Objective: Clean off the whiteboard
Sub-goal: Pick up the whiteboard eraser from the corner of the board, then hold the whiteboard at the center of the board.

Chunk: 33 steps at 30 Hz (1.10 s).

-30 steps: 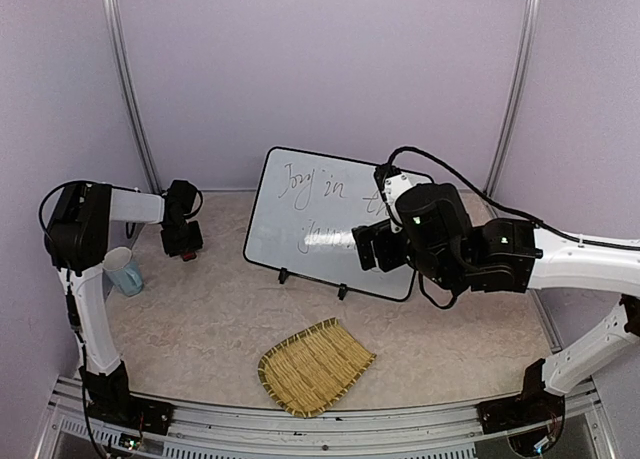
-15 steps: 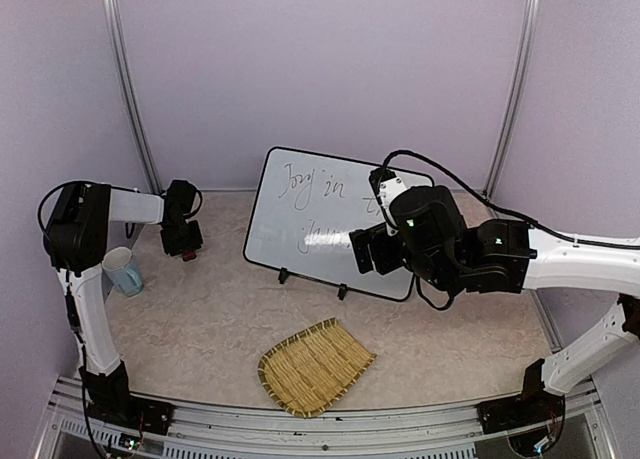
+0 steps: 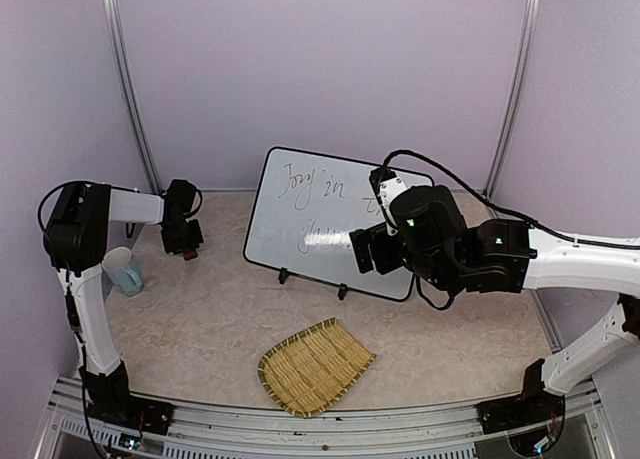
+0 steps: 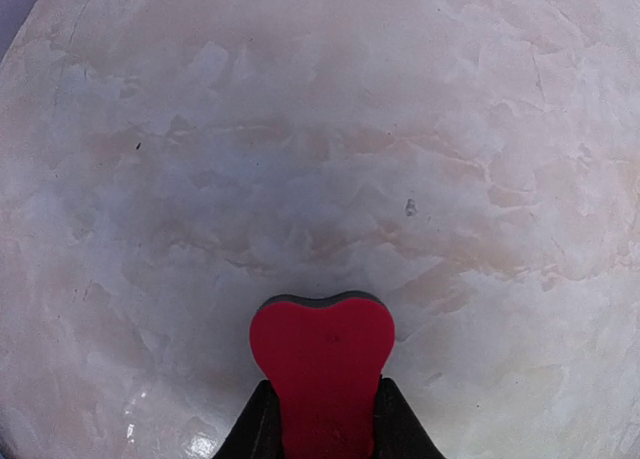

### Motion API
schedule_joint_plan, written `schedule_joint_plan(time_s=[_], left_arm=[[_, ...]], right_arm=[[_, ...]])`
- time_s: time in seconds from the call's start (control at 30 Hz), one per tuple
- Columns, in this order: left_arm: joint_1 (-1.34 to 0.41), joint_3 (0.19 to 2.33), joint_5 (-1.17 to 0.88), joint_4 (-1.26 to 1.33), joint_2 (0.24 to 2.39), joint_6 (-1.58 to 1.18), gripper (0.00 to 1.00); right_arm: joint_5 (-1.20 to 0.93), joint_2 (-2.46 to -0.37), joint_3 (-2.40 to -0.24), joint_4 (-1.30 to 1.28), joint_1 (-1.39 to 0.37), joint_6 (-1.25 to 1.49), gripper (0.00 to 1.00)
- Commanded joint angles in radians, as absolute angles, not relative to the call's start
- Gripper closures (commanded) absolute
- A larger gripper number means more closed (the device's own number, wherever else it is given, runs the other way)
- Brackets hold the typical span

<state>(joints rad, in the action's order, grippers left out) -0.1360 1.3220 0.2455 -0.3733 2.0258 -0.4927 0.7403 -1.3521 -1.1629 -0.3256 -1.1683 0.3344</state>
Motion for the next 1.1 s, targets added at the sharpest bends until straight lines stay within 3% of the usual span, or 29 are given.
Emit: schedule_joint_plan(time_s=[0.0,0.4,0.73,1.07], left_arm=[[-0.130,1.304,0.224,-0.359,1.984,-0.496,0.76],[-0.225,1.223,-0.023,-0.227,1.742,-0.484,0.77],[-0.358,1.040,-0.255,0.033,1.520,-0.511,0.76],[-0.429,0.988,-0.351,0.117,1.412,-0.498,0.76]], right_arm=[[0.749,-1.351,-1.173,-0.337,-1.161,0.341,0.00],[0.743,-1.246,-1.165,-0.382,-1.106,0.326,0.00],[0.692,-1.087,-1.100,-0.402,-0.977,0.310,0.00],[0.676,-1.050,-1.080,-0.407,-0.927,0.291,0.00]])
